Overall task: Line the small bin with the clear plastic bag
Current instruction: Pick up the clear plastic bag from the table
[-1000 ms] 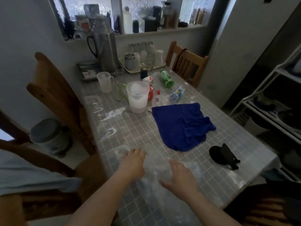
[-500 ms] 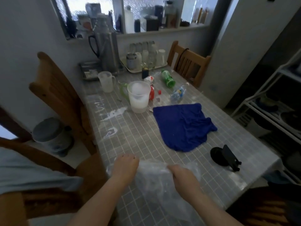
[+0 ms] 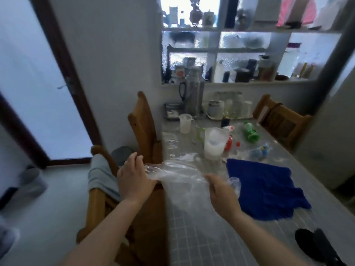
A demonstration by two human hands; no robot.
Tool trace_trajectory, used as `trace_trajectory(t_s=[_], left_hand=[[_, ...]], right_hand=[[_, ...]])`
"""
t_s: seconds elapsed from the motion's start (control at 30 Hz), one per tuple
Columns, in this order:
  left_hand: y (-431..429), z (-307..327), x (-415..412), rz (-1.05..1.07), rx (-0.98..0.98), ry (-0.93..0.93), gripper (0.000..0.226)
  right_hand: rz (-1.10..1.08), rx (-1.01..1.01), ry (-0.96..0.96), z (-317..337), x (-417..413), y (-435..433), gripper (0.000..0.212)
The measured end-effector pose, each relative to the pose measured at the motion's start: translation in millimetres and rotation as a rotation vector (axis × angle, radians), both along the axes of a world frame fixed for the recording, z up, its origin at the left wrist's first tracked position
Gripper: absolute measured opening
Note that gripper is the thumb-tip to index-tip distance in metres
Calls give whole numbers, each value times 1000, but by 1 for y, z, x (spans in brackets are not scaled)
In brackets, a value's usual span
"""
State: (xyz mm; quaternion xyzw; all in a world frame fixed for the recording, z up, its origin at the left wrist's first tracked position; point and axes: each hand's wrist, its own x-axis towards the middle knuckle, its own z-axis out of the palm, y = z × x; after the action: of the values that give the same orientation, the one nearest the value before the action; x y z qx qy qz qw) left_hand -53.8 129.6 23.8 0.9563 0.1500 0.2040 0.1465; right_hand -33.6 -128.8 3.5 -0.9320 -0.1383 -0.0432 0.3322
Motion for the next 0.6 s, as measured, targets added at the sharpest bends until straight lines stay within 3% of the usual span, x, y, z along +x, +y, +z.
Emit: trace_trajectory(t_s=[0.07,0.13,0.2,0.37,0.47,0.6], left_hand=[[22,12,-22,111,-119,-86,78],[42,27,-43,132,-175,-187,60],[59,44,-65,59,-81,-286,36],[96,82,-108,-31,-12,-451,27],[126,96,-132,-40,23,-527,25],[178,99,-171,-50,35,-490,25]], right_hand=[[70,64,-65,3,0,29,30],[141,128,-105,9,-1,64,28],[216,180,-118,19,-4,102,26],[469,303,-133,68,-21,201,22],[550,415,-76,97,-37,261,22],[618,575,80,122,-66,341,11]])
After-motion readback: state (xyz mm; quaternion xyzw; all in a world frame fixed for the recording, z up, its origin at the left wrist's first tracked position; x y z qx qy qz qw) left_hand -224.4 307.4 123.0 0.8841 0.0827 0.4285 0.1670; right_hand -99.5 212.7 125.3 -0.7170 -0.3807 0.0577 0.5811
